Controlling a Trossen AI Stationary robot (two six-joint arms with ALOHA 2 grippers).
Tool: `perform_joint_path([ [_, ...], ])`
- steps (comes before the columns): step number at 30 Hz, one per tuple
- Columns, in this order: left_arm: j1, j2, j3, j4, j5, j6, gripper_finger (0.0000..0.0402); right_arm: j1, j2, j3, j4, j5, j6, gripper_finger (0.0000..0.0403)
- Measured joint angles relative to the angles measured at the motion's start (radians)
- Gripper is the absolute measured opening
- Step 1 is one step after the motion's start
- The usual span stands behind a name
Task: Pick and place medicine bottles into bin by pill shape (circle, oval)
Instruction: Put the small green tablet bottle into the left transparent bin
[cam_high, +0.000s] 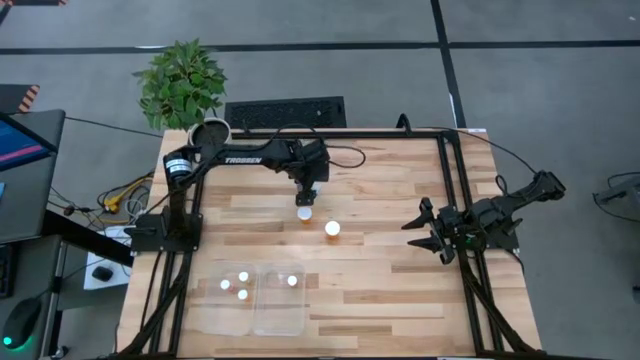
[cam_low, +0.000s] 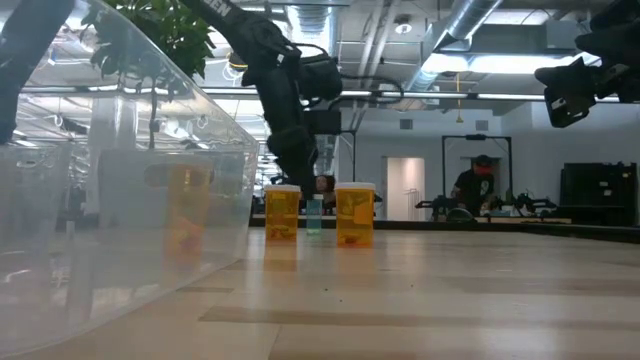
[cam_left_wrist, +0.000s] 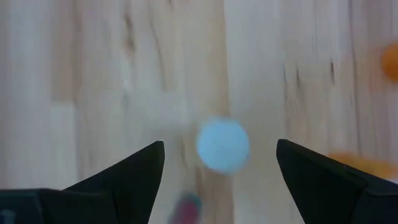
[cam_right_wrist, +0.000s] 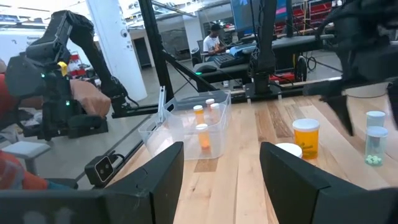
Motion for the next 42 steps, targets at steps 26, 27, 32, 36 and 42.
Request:
perform_joint_path([
  [26, -0.005, 0.009, 0.001, 0.027, -0.022, 0.008, 0.019, 0.0, 0.0, 0.0, 0.0, 0.0, 0.0, 0.0226],
  [27, -0.005, 0.009, 0.001, 0.027, -0.023, 0.007, 0.0184, 0.0, 0.0, 0.0, 0.0, 0.0, 0.0, 0.0226],
  [32, -0.005, 0.009, 0.001, 0.013, 0.009, 0.007, 0.0163, 0.0, 0.0, 0.0, 0.0, 0.0, 0.0, 0.0226],
  [36, -0.005, 0.009, 0.001, 0.009, 0.011, 0.007, 0.0145, 0.0, 0.0, 0.0, 0.0, 0.0, 0.0, 0.0226],
  [42, -0.005, 0.009, 0.001, 0.009, 0.011, 0.002, 0.0111, 0.0, 0.0, 0.0, 0.0, 0.0, 0.0, 0.0226],
])
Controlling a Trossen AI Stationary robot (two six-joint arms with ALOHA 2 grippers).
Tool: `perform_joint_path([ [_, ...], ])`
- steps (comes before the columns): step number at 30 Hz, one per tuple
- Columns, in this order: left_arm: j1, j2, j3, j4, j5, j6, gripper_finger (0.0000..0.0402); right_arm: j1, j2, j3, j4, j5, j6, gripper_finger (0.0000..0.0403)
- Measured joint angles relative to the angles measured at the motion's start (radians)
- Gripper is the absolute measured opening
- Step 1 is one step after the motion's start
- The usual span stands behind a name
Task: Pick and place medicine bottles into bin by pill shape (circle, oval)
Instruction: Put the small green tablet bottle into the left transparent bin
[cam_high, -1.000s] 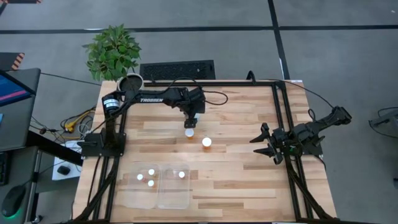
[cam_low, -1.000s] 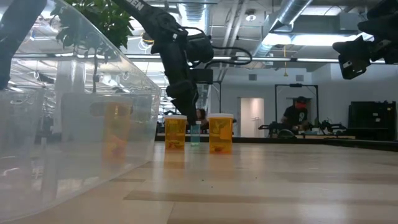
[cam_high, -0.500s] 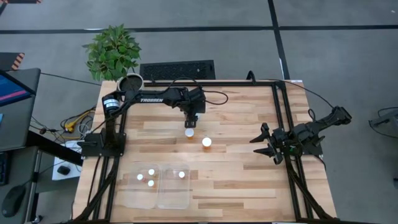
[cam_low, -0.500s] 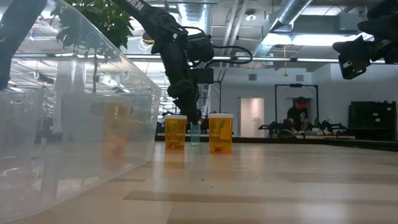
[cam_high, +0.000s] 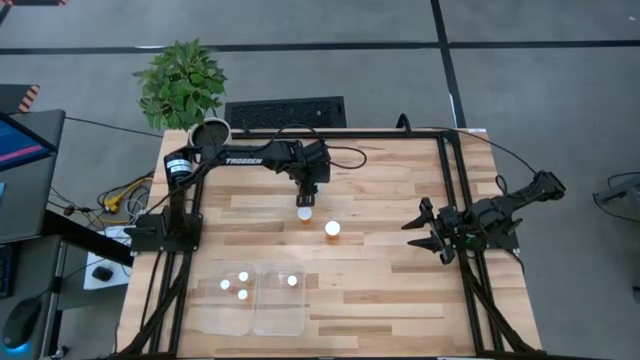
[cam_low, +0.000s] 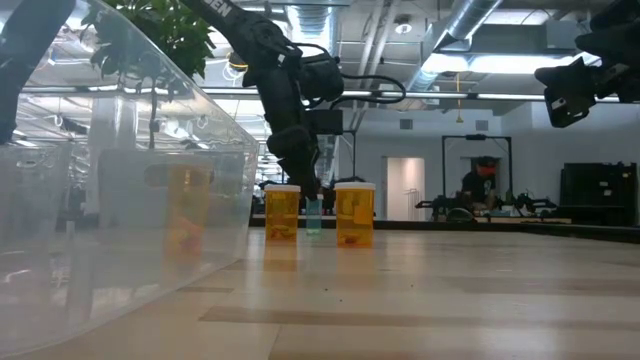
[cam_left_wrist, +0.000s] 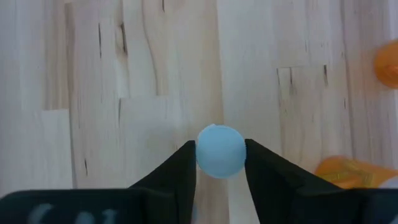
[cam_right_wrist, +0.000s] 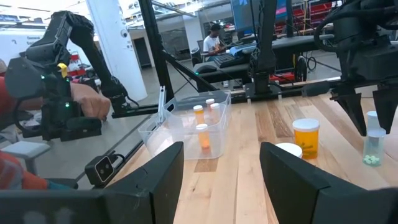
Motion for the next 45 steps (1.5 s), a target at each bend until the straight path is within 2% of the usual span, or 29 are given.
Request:
perform_joint_path([
  [14, -0.001, -0.018, 0.007, -0.02, -0.007, -0.076, 0.0108, 0.0, 0.0, 0.0, 0.0, 0.0, 0.0, 0.0226],
  [25, -0.059, -0.19, 0.072, -0.065, -0.008, -0.162, 0.0109, 0.0, 0.0, 0.0, 0.0, 0.0, 0.0, 0.0226],
  [31, -0.134, -0.315, 0.08, -0.094, -0.005, -0.233, 0.0109, 0.0, 0.0, 0.0, 0.0, 0.0, 0.0, 0.0226],
  [36, -0.222, -0.428, 0.08, -0.144, 0.062, -0.335, 0.011, 0.0, 0.0, 0.0, 0.0, 0.0, 0.01, 0.0226],
  [42, -0.382, -0.539, 0.08, -0.209, 0.087, -0.516, 0.011, 0.0, 0.0, 0.0, 0.0, 0.0, 0.01, 0.0226],
  [45, -0.481, -0.571, 0.08, -0.292, 0.047, -0.643, 0.011, 0.0, 0.0, 0.0, 0.0, 0.0, 0.01, 0.0226],
])
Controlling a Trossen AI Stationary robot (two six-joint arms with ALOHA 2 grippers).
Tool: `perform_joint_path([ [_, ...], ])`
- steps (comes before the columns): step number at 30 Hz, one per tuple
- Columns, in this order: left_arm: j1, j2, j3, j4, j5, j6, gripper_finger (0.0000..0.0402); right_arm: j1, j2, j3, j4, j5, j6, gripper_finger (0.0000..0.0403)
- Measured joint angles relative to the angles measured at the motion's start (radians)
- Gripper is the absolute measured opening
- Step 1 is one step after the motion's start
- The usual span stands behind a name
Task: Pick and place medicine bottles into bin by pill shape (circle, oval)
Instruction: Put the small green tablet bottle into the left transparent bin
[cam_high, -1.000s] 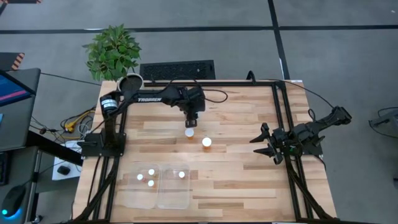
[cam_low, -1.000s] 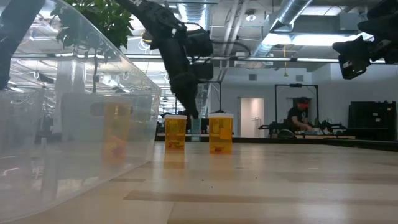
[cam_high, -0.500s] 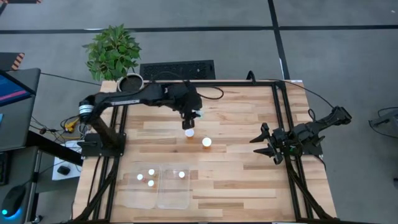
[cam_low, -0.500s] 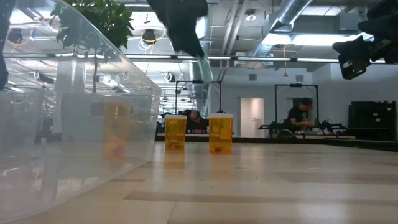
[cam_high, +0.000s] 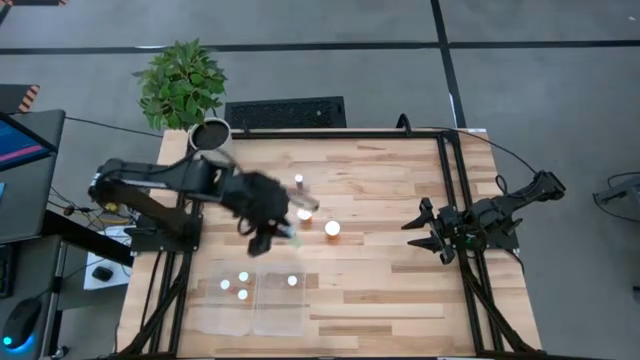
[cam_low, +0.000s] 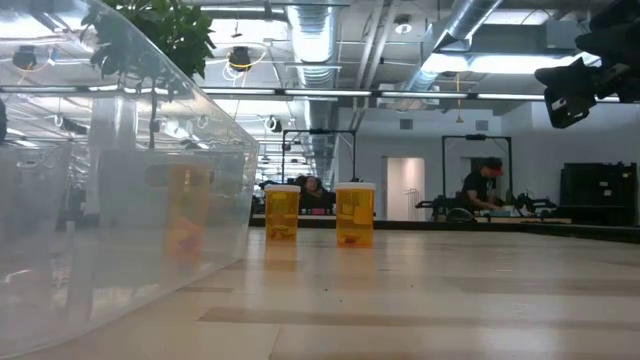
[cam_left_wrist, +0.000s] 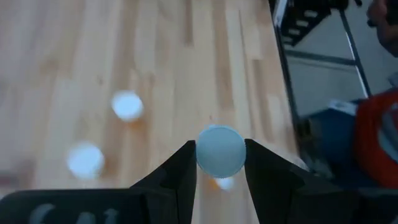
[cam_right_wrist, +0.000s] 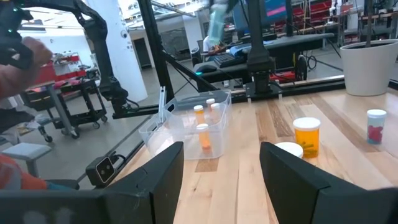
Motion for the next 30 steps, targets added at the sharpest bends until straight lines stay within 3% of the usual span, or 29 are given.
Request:
perform_joint_path([
  [8, -0.308, -0.006, -0.019, -0.204, -0.223, -0.416, 0.011, 0.0, 0.0, 0.0, 0.0, 0.0, 0.0, 0.0226],
  [14, -0.542, -0.005, -0.093, -0.212, -0.341, -0.767, 0.011, 0.0, 0.0, 0.0, 0.0, 0.0, 0.0, 0.0226],
  [23, -0.829, -0.002, -0.239, -0.213, -0.406, -1.282, 0.011, 0.0, 0.0, 0.0, 0.0, 0.0, 0.023, 0.0226],
  [30, -0.933, -0.001, -0.396, -0.154, -0.401, -1.487, 0.011, 0.0, 0.0, 0.0, 0.0, 0.0, 0.024, 0.0226],
])
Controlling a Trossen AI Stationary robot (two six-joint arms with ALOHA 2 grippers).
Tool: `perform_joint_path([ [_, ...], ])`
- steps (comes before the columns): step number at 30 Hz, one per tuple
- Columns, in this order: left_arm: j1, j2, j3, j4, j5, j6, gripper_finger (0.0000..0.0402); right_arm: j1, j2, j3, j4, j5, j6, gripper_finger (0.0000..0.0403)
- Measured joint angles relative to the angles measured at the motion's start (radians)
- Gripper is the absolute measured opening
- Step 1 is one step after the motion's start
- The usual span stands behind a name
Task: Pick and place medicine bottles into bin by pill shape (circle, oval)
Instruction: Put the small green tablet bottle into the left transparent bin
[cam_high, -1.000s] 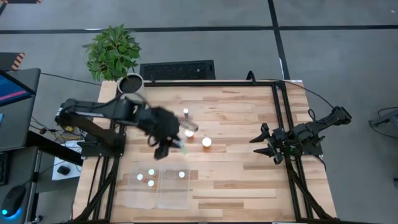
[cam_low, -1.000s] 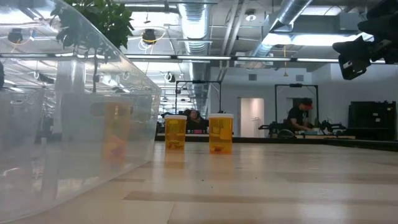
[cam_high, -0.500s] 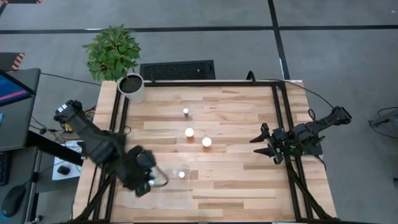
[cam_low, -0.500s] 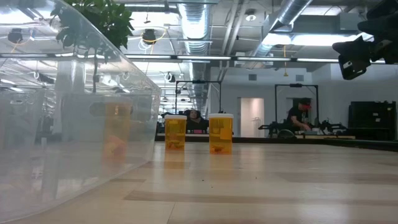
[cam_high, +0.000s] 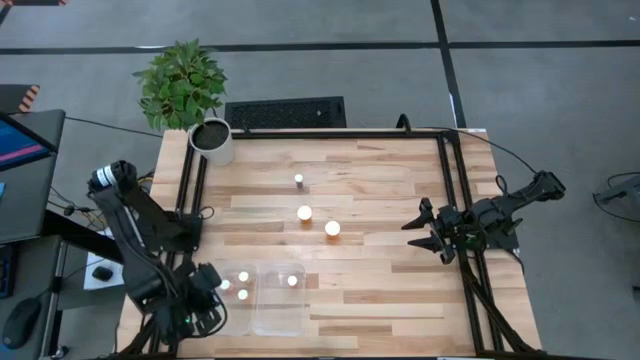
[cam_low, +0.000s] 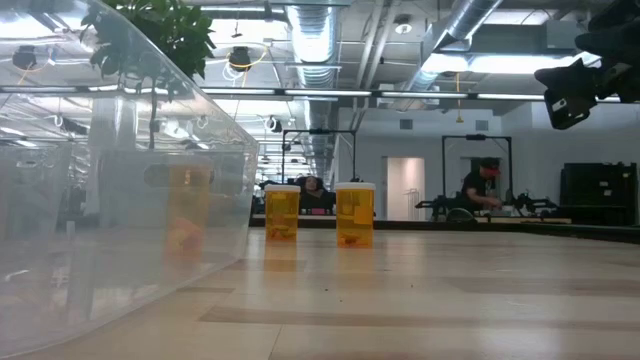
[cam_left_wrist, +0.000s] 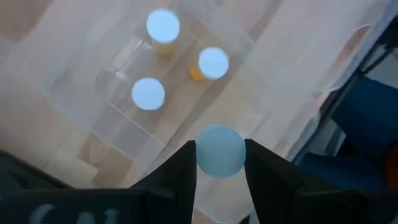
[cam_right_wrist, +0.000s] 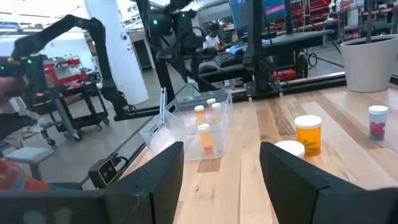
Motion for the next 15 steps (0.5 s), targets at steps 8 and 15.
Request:
perform_joint_path([
  [8, -0.009, 0.0, -0.153, 0.16, -0.023, -0.01, 0.011, 0.0, 0.0, 0.0, 0.0, 0.001, 0.002, 0.0226],
  [15, -0.009, 0.002, -0.245, 0.222, -0.022, -0.038, 0.011, 0.0, 0.0, 0.0, 0.0, 0.001, 0.002, 0.0226],
])
